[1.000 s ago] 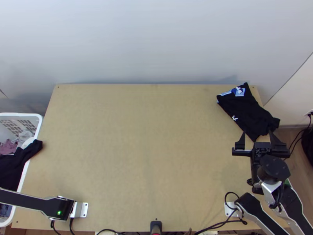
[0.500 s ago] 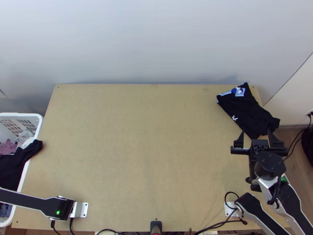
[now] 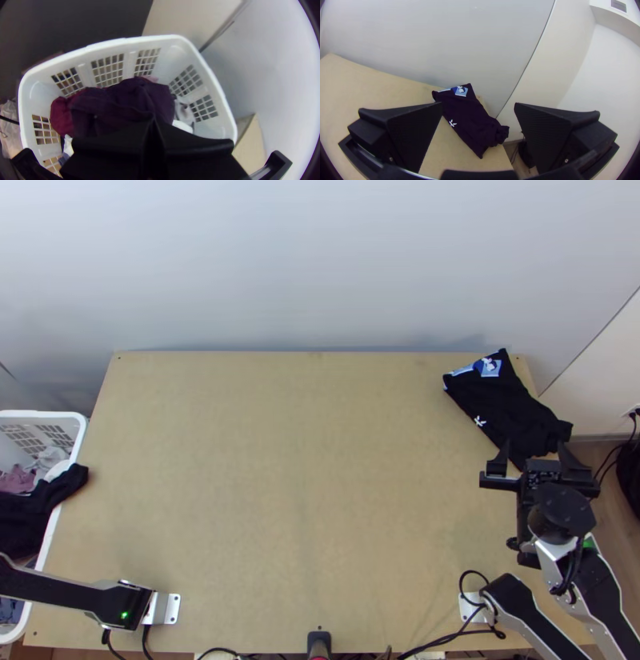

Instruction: Fold the t-shirt

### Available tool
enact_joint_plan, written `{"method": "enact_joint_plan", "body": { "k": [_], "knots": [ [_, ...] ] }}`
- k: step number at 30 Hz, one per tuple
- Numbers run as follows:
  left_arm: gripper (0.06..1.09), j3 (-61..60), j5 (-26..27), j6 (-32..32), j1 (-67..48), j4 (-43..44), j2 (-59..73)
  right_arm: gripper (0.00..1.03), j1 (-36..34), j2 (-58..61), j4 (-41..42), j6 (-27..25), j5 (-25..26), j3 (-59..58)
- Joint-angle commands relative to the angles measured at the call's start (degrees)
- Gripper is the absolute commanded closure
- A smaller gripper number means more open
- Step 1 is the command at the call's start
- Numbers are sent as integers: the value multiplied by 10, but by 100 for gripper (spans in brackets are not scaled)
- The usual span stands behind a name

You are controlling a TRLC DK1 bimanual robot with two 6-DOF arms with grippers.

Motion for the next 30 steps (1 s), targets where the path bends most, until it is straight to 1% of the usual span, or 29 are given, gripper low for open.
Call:
{"method": "enact_joint_plan", "body": {
  "k": [1, 2, 5, 10, 12, 15, 16, 17, 21, 24, 27, 30],
  "knots": [
    [105, 0, 65, 5, -57, -62, -200, 4, -13, 5, 3, 0, 0, 19],
    [105, 3, 73, 6, -68, -73, -226, 4, -14, 6, 4, 0, 0, 20],
    [105, 11, 75, 8, -115, -111, -305, 4, -20, 13, 3, 0, 0, 30],
    [105, 18, 75, 5, -241, -171, -419, 4, -28, 21, 0, 0, 0, 49],
    [105, 15, 75, -13, -306, -190, -455, 4, -31, 21, 0, 0, 0, 55],
    [105, -10, 65, -65, -439, -196, -502, 4, -42, 23, -2, -1, 1, 61],
    [105, -24, 58, -86, -491, -196, -512, 4, -42, 23, -2, -4, 1, 63],
    [105, -39, 41, -110, -548, -190, -520, 4, -42, 23, -2, -3, 1, 65],
    [105, -107, -64, -196, -787, -145, -528, 4, -50, 24, -17, 22, -1, 88],
    [105, -154, -113, -251, -917, -94, -523, 4, -56, 27, -28, 26, 0, 101],
    [105, -183, -127, -299, -988, -40, -503, 4, -65, 24, -38, 29, 0, 106],
    [105, -178, -128, -317, -1033, -21, -463, 4, -72, 21, -59, 43, 0, 111]
  ]
}}
